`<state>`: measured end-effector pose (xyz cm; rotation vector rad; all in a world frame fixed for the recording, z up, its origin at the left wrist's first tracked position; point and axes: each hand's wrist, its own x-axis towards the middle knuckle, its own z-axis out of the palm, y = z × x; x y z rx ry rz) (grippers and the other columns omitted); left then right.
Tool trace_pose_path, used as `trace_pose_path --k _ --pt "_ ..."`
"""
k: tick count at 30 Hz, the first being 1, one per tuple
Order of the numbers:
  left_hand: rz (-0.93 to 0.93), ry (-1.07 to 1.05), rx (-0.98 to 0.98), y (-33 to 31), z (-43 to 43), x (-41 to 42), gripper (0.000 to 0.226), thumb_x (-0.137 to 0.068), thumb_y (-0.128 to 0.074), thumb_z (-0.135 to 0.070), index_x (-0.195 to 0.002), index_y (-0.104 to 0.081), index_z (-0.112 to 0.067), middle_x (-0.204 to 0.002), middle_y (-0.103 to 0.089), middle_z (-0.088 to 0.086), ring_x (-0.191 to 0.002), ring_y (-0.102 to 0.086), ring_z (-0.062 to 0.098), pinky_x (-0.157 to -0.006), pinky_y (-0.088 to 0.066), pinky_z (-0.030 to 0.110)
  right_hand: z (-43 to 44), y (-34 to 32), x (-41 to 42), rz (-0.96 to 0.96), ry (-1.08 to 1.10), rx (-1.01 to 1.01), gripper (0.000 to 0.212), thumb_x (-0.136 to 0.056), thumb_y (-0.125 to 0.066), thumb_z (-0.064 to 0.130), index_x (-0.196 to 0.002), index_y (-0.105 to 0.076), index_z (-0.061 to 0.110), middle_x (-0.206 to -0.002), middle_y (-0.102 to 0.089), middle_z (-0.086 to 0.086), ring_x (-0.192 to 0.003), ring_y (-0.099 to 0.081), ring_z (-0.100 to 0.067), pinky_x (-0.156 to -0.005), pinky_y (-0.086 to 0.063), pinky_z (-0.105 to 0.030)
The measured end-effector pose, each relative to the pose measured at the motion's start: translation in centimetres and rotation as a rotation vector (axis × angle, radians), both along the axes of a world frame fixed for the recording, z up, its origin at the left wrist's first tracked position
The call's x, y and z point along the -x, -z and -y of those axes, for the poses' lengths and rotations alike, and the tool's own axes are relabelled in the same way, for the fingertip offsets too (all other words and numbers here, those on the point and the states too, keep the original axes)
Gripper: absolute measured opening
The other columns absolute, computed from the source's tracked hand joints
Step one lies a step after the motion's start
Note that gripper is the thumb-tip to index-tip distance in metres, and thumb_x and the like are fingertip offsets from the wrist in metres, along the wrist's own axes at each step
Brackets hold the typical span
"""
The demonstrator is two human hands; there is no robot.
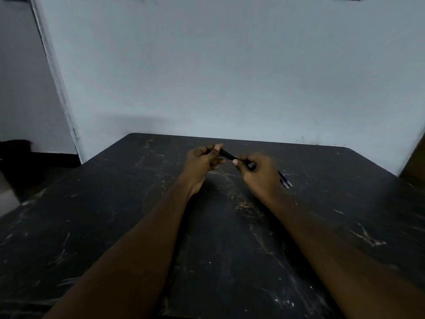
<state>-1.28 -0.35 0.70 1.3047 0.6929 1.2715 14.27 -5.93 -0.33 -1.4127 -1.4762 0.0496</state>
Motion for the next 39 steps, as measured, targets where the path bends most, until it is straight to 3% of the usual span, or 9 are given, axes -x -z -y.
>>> trace_pose_path --k 6,11,18,22,31,34,39 --pt "-0.002 -0.016 0.016 0.4 -0.2 -0.1 0.011 -0.093 -0.064 -0.019 -0.098 -0.065 -0.009 -0.080 -0.074 0.004 -0.067 -0.070 0.009 -0.065 -0.051 0.025 0.0 0.1 0.1 -0.014 0.043 0.009 0.021 -0.083 -0.070 0.039 -0.090 -0.076 0.020 -0.084 -0.070 0.003 -0.077 -0.064 -0.015 -0.069 -0.055 -0.043" --pt "0.012 0.002 0.019 0.6 -0.2 0.0 0.009 -0.092 -0.064 -0.016 -0.084 -0.065 -0.010 -0.073 -0.074 0.000 -0.066 -0.070 0.009 -0.064 -0.053 0.024 0.2 0.0 0.1 -0.026 0.035 0.010 0.019 -0.083 -0.072 0.036 -0.089 -0.076 0.019 -0.082 -0.070 0.003 -0.075 -0.063 -0.015 -0.066 -0.055 -0.043" --pt "0.052 0.002 0.036 0.5 -0.2 0.0 0.010 -0.090 -0.066 -0.014 -0.081 -0.063 -0.011 -0.085 -0.071 0.011 -0.068 -0.071 0.013 -0.068 -0.054 0.027 0.4 -0.3 0.6 -0.057 0.035 0.000 0.014 -0.083 -0.074 0.030 -0.077 -0.075 0.016 -0.073 -0.068 0.002 -0.067 -0.062 -0.016 -0.061 -0.053 -0.039" --pt "0.053 0.000 0.025 0.6 -0.1 -0.1 0.015 -0.090 -0.066 -0.014 -0.075 -0.066 -0.015 -0.076 -0.073 0.005 -0.067 -0.070 0.014 -0.070 -0.053 0.030 0.4 -0.4 0.7 -0.060 0.032 0.012 0.015 -0.084 -0.073 0.027 -0.078 -0.075 0.013 -0.070 -0.068 0.000 -0.063 -0.060 -0.016 -0.058 -0.049 -0.036" --pt "-0.019 -0.091 -0.004 0.2 0.2 -0.4 0.012 -0.090 -0.068 -0.021 -0.095 -0.069 -0.010 -0.079 -0.074 0.003 -0.063 -0.069 0.010 -0.067 -0.053 0.029 0.4 -0.5 0.0 0.026 -0.014 0.049 0.014 -0.087 -0.067 0.038 -0.079 -0.067 0.027 -0.073 -0.060 0.012 -0.071 -0.056 -0.008 -0.061 -0.036 -0.026" --pt "-0.049 -0.133 -0.015 0.2 0.2 -0.5 0.015 -0.090 -0.068 -0.022 -0.100 -0.069 -0.011 -0.082 -0.074 0.003 -0.061 -0.068 0.008 -0.061 -0.051 0.025 0.3 -0.5 -0.4 0.095 -0.002 0.059 0.018 -0.087 -0.067 0.040 -0.087 -0.069 0.022 -0.085 -0.060 0.008 -0.077 -0.053 -0.009 -0.062 -0.035 -0.025" --pt "-0.095 -0.160 -0.001 0.1 0.1 -0.3 0.021 -0.089 -0.069 -0.023 -0.105 -0.068 -0.009 -0.090 -0.074 0.005 -0.064 -0.069 0.008 -0.057 -0.050 0.019 0.5 -1.1 -1.2 0.110 -0.003 0.053 0.023 -0.088 -0.065 0.040 -0.083 -0.071 0.018 -0.082 -0.058 0.007 -0.071 -0.050 -0.003 -0.059 -0.035 -0.021"
